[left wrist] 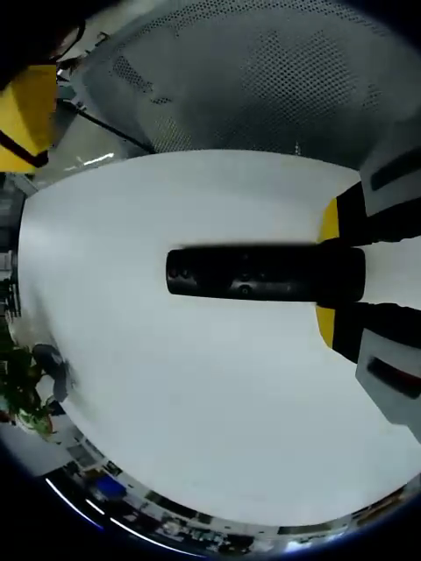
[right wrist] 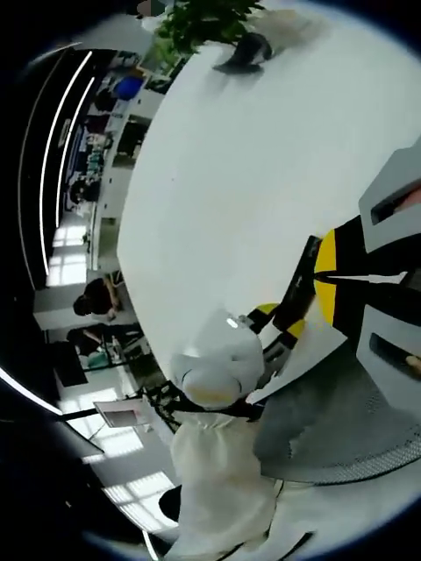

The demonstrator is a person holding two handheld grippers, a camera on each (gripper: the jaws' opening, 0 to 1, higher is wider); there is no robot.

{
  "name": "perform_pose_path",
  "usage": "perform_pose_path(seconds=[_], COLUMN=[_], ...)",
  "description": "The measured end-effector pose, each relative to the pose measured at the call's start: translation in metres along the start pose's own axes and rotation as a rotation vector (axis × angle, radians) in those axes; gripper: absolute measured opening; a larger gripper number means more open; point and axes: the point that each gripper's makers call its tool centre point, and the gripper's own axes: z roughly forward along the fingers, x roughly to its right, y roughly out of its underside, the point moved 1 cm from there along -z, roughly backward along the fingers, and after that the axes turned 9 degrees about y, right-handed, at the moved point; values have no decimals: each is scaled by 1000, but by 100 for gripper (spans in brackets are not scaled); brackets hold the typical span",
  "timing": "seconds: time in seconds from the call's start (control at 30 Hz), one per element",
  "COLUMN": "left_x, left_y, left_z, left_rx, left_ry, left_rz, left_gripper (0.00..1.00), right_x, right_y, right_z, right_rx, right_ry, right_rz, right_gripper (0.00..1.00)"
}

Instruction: Press the specified remote control buttons in sequence, fully releasing each button before pressing the next.

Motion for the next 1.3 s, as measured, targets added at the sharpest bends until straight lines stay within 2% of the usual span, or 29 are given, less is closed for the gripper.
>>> perform_pose_path(seconds=[0.07,0.1,0.13,0.2,0.4,0.47,0.67,0.77,0.97,1.3], left_x=[4,6,8,15,30,35,45,48,50,52], left_y=[0,1,1,1,3,3,4,3,3,3], left_z=[0,0,1,2,3,4,5,5,5,5], left_rx=[6,8,11,14,30,43,68,71,84,103], left_ry=[2,3,2,7,11,13,15,17,24,35], left_rz=[4,5,9,21,30,32,29,44,47,54], left_gripper=[22,22,22,22,22,22,22,22,22,23], right_x=[-1,-2,-3,-4,-11,-12,-14,-9,-10,-10], right_y=[10,19,19,28,47,54,65,73,74,81], right_z=[5,6,10,14,28,29,37,43,47,59], right_rx=[-44,-87,-80,-122,-191,-227,-271,-303,-300,-372], right_ry=[-12,-24,-26,-35,-86,-95,-116,-110,-139,-141], right_rz=[-9,-24,-25,-47,-75,-123,-191,-252,-311,-346], right_gripper=[0,0,0,0,0,0,0,0,0,0])
